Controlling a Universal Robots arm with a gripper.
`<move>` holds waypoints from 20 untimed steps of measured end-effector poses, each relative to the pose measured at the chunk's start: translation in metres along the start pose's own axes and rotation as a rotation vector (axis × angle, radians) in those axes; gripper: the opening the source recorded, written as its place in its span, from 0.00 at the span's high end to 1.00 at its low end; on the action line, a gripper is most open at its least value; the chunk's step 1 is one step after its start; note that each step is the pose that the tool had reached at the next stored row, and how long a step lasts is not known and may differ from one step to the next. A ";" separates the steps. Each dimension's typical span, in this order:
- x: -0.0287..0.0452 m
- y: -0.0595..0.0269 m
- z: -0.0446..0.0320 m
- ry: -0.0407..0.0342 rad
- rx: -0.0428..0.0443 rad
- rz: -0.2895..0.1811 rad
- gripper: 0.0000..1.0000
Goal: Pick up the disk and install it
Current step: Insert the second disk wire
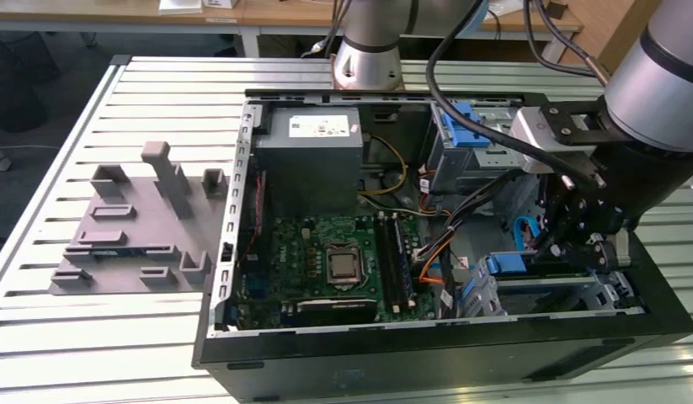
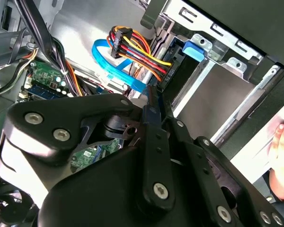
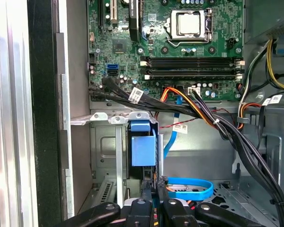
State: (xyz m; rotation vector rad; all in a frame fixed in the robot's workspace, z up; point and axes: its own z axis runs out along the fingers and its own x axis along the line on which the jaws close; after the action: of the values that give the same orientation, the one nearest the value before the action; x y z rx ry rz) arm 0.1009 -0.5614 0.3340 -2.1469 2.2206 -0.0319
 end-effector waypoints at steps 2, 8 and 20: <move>0.0000 0.0000 0.0008 -0.0001 0.0000 0.000 0.84; 0.0005 -0.0002 0.0039 0.0000 -0.0001 0.000 0.84; 0.0004 -0.0014 0.0040 -0.0001 -0.0001 0.000 0.76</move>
State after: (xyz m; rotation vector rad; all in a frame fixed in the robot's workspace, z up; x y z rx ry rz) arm 0.1025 -0.5618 0.3300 -2.1469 2.2207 -0.0317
